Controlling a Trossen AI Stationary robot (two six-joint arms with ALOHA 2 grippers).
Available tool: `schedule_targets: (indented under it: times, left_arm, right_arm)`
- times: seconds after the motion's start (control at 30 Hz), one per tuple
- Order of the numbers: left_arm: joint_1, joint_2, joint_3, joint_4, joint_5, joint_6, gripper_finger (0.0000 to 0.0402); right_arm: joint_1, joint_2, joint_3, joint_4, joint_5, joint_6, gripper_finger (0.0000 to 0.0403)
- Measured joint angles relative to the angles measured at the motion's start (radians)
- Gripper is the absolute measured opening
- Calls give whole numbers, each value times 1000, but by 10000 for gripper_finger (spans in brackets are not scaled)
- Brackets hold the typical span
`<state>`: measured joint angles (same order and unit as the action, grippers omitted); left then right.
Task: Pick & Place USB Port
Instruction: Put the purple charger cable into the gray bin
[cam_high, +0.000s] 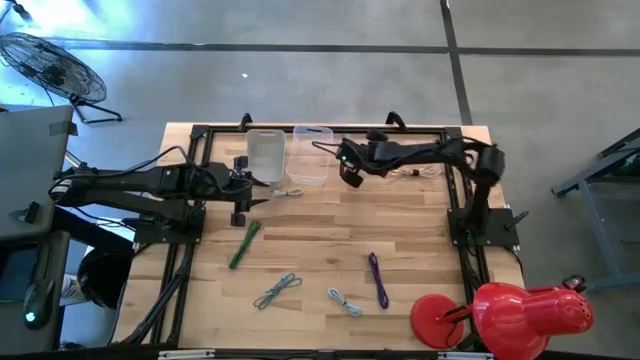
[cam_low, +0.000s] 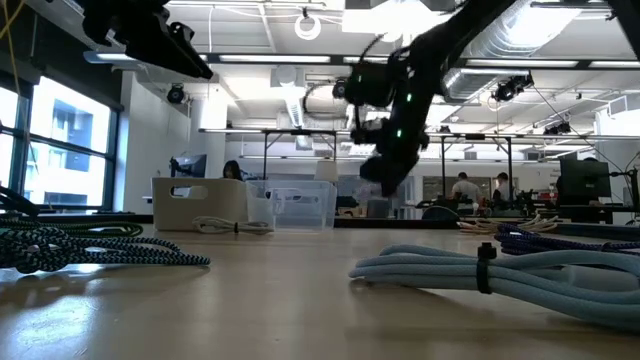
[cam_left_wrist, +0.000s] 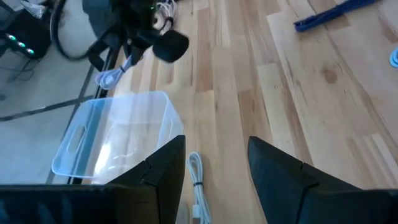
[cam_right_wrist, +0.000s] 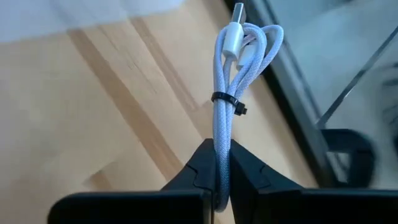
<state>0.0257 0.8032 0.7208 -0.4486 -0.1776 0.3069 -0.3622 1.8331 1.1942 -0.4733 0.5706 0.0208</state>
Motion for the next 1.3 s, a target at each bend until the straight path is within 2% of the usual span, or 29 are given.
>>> schedule_targets:
  times: [0.23, 0.37, 0.5, 0.67, 0.83, 1.0, 1.17, 1.3]
  left_arm:
    - [0, 4, -1, 95, 3, 52, 170]
    - [0, 28, -31, 225, 6, 56, 170]
    - [0, 80, -58, 373, 28, 47, 170]
    - [0, 167, -62, 554, 118, 25, 170]
    - [0, 267, -62, 766, 252, -22, 170]
    - [0, 345, -62, 886, 361, -94, 170]
    - [0, 404, -62, 976, 394, -128, 170]
    - [0, 431, -61, 1045, 396, -133, 170]
  right_arm:
    - [179, -233, 1, -127, 110, 53, 11]
    - [304, -336, 2, -76, 119, 45, 11]
    - [424, -387, 3, 14, 109, -59, 10]
    - [531, -376, 3, 130, 135, -173, 10]
    - [591, -324, 3, 275, 184, -307, 10]
    - [640, -294, 3, 360, 220, -413, 10]
    - [694, -280, 3, 443, 300, -502, 10]
    - [725, -266, 3, 493, 294, -559, 10]
